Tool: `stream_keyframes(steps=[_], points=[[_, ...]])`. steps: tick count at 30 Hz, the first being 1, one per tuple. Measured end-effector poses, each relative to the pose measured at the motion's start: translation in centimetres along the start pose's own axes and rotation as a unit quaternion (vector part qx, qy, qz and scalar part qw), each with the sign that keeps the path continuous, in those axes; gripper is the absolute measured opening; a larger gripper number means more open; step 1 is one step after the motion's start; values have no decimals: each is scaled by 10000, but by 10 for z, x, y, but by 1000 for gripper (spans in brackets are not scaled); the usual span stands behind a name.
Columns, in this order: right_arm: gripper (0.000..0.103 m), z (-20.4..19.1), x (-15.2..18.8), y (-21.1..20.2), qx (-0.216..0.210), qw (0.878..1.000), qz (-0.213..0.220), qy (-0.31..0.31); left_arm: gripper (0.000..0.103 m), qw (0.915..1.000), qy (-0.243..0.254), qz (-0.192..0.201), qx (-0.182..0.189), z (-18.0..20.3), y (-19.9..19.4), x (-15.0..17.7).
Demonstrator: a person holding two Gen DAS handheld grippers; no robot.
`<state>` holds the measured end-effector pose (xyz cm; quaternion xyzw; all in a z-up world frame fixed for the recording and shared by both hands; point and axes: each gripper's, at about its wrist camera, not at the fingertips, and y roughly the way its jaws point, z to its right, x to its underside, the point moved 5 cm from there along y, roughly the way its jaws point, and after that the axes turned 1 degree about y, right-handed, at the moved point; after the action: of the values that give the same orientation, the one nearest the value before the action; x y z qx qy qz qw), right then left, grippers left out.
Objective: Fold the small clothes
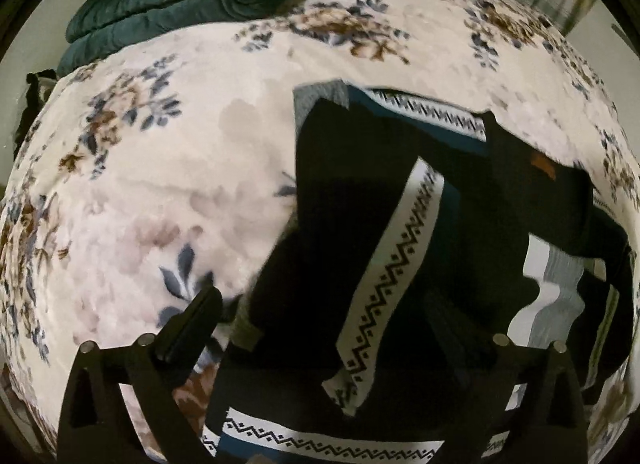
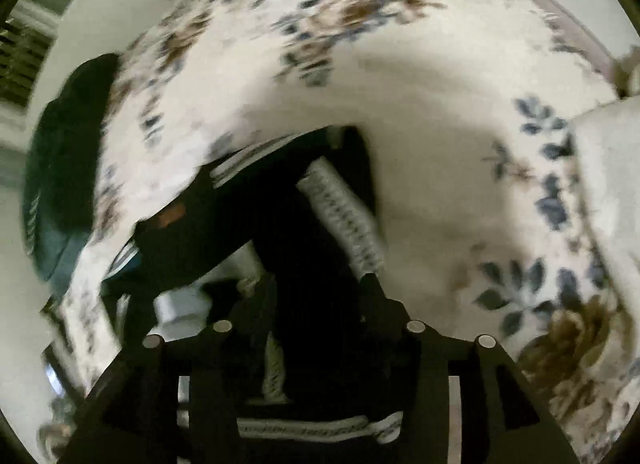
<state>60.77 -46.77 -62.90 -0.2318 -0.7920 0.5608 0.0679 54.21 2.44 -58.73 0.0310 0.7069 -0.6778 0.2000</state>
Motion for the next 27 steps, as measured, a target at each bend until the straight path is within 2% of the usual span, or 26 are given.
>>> stream_keyframes(steps=[2, 4, 5, 7, 9, 11, 15, 17, 20, 21, 22, 24, 27], points=[[46, -6, 13, 16, 275, 9987, -295, -313, 103, 9999, 25, -154, -49, -1, 11, 4], [46, 0, 25, 42, 956, 9922, -578, -555, 103, 9995, -46, -302, -31, -4, 20, 9], [46, 2, 28, 50, 1097, 9901, -670, -568, 103, 9996, -108, -265, -9, -6, 16, 8], [46, 4, 31, 48, 1087, 9909, -669, -435, 103, 9999, -109, -105, 35, -7, 4, 6], [46, -2, 33, 29, 926, 9932, -579, -392, 103, 9999, -46, 57, 127, -5, -18, 6], [61, -7, 38, 1, 830, 9947, -477, -382, 103, 9995, 21, 171, 251, -1, -41, 9], [64, -4, 55, -52, 594, 9962, -536, -337, 103, 9980, 354, 401, 341, 21, -99, 33], [64, 7, 69, -72, 538, 9957, -660, -374, 103, 9967, 583, 467, 325, 37, -124, 56], [64, 41, 92, -93, 538, 9925, -965, -520, 103, 9954, 870, 287, 294, 71, -149, 107], [64, 52, 98, -98, 546, 9912, -1067, -562, 103, 9948, 955, 115, 331, 91, -154, 136], [64, 67, 105, -103, 536, 9896, -1184, -612, 103, 9944, 998, -12, 338, 103, -156, 151], [64, 100, 115, -108, 618, 9855, -1413, -709, 103, 9920, 1056, -481, 499, 143, -155, 204], [64, 145, 120, -116, 693, 9807, -1623, -839, 103, 9835, 1204, -1095, 794, 205, -147, 277]])
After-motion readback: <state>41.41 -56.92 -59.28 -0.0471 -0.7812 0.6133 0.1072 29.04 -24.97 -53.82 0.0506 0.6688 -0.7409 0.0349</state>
